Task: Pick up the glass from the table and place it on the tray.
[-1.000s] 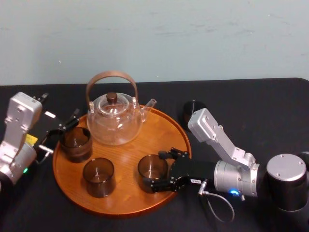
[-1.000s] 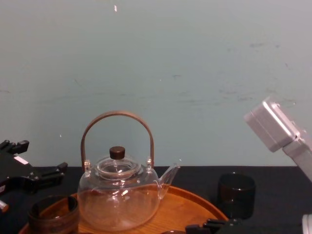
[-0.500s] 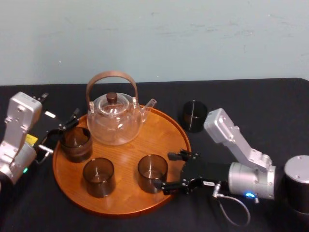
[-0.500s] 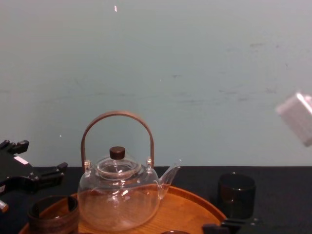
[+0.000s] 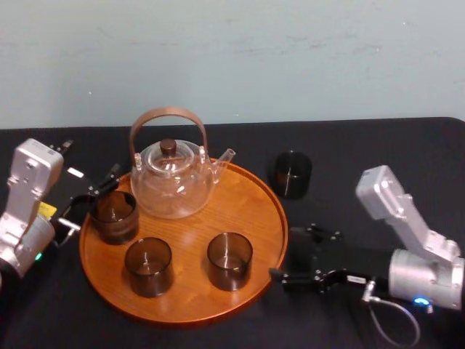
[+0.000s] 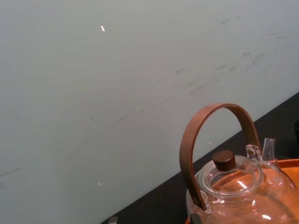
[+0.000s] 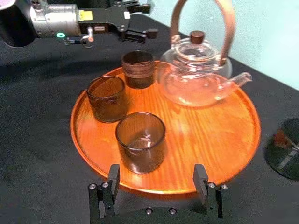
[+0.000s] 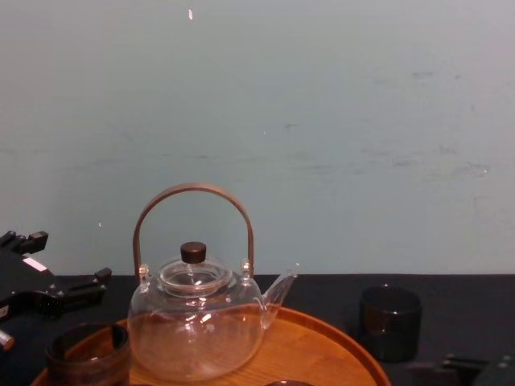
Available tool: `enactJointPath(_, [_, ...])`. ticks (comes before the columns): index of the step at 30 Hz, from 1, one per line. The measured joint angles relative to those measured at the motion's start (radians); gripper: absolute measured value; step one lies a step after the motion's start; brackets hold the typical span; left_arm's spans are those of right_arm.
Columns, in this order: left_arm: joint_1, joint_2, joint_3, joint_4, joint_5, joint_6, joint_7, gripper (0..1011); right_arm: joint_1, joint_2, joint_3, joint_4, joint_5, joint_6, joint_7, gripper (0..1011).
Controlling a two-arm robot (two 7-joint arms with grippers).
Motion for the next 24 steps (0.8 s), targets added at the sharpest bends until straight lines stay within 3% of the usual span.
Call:
enactJointPath(4, [0.0, 0.0, 0.0, 0.0, 0.0, 0.0, 0.0, 1001, -0.038, 0.031, 0.041, -0.025, 0.017, -0.018, -0.021, 1002])
enactJointPath(10, [0.0, 0.0, 0.0, 0.0, 0.0, 0.0, 0.0, 1001, -0.072, 0.036, 0.092, -0.032, 0.026, -0.028, -0.077, 1002])
enactJointPath(17, [0.0, 0.0, 0.0, 0.0, 0.0, 0.0, 0.0, 1002, -0.076, -0.009, 0.144, -0.012, 0.014, -0.006, -0.178, 1002])
enactJointPath(24, [0.0, 0.0, 0.0, 0.0, 0.0, 0.0, 0.0, 1001, -0.036, -0.078, 0.172, 0.035, -0.015, 0.062, -0.274, 1002])
